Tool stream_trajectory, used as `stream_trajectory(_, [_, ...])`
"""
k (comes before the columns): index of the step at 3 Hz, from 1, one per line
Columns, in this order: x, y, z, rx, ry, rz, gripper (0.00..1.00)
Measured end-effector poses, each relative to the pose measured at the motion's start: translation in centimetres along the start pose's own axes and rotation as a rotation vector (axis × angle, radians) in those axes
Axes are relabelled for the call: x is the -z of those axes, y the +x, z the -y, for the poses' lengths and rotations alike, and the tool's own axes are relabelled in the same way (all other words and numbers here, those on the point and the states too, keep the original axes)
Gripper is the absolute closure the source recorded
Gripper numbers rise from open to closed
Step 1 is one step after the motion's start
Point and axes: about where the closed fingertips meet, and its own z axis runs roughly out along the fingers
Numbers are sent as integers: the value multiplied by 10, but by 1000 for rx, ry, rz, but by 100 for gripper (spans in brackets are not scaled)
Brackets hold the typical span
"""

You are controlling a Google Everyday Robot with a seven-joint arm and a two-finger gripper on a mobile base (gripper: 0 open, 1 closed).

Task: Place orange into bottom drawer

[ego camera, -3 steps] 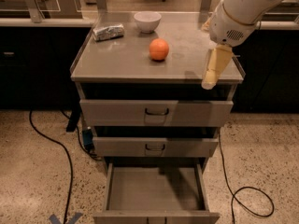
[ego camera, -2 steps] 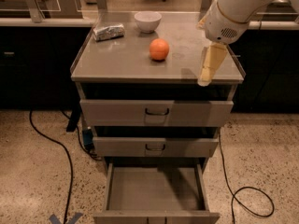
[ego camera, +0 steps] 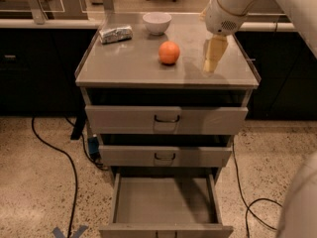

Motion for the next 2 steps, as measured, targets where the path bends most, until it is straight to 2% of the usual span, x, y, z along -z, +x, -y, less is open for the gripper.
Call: stream_trajectory(2, [-40, 1, 51, 17, -12, 11, 0])
